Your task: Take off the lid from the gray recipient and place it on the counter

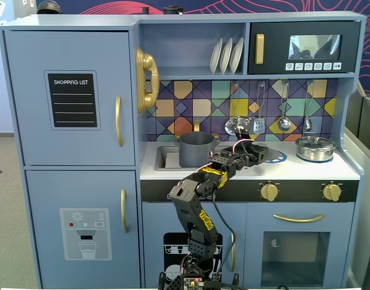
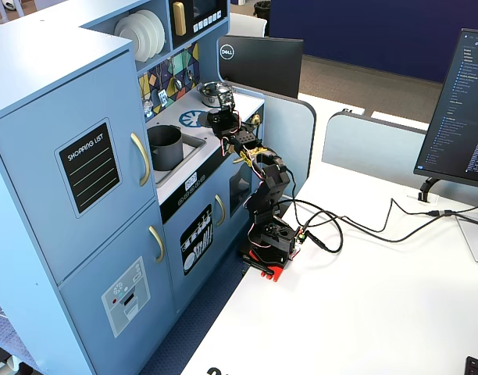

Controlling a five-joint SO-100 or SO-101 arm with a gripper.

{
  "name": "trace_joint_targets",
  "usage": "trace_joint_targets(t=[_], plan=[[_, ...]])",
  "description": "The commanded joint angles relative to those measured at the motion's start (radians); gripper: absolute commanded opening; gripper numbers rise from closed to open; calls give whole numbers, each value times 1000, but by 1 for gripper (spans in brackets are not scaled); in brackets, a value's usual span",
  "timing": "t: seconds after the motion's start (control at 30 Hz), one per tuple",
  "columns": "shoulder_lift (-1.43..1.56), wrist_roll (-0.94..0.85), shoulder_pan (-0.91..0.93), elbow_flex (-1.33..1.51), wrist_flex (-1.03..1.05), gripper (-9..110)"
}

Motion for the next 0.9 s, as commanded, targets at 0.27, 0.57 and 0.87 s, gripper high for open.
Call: trace_joint_targets(t=[0.27, 0.57, 0.87], plan=[[-153, 3, -12, -64, -127, 0], [-230, -8, -5, -94, -137, 0], [-196, 37, 49, -95, -133, 31]])
